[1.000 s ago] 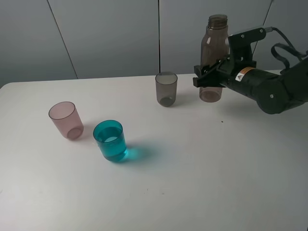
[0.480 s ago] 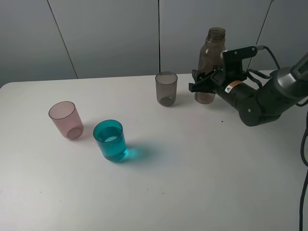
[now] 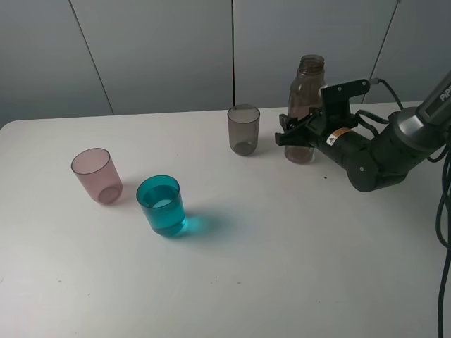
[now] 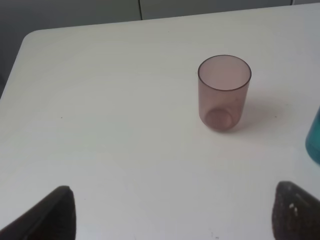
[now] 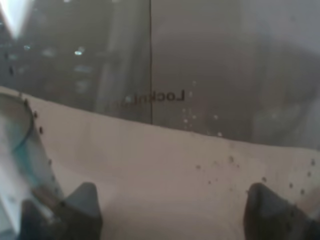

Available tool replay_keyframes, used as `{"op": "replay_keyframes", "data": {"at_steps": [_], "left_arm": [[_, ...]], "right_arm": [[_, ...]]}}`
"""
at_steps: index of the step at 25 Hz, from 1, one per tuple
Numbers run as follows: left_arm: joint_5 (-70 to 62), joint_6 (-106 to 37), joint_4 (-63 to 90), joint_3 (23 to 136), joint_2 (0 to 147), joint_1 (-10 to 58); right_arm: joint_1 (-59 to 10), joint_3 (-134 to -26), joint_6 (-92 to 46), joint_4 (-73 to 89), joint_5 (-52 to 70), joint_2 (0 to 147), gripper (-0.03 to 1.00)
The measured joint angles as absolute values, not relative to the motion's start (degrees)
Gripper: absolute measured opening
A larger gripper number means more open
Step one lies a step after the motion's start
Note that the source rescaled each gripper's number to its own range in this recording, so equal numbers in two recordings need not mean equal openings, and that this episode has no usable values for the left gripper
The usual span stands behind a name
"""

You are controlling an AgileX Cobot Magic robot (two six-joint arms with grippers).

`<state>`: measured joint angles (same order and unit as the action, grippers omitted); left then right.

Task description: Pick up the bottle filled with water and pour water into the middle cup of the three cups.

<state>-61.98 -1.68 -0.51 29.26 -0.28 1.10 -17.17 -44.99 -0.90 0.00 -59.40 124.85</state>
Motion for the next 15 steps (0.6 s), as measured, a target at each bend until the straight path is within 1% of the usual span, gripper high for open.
{"op": "replay_keyframes", "data": {"at_steps": [9, 10, 11, 14, 15], "left_arm": [[-62.0, -1.7, -0.5, 29.3, -0.3, 1.1], [-62.0, -1.7, -0.5, 29.3, -0.3, 1.1], [-62.0, -1.7, -0.5, 29.3, -0.3, 1.1], [-62.0, -1.7, -0.5, 29.3, -0.3, 1.1], [-62.0, -1.7, -0.5, 29.3, -0.3, 1.1]], "right_arm": [[-17.2, -45.0, -0.9, -1.3, -59.1, 124.9, 0.05], [-17.2, -45.0, -0.9, -1.5, -59.1, 124.9, 0.06], [-17.2, -45.0, -0.9, -1.8, -59.1, 124.9, 0.12], [-17.2, -44.1, -0.9, -1.9, -59.4, 124.9, 0.53], [-17.2, -43.5, -0.9, -1.9, -59.6, 124.9, 0.62]]}}
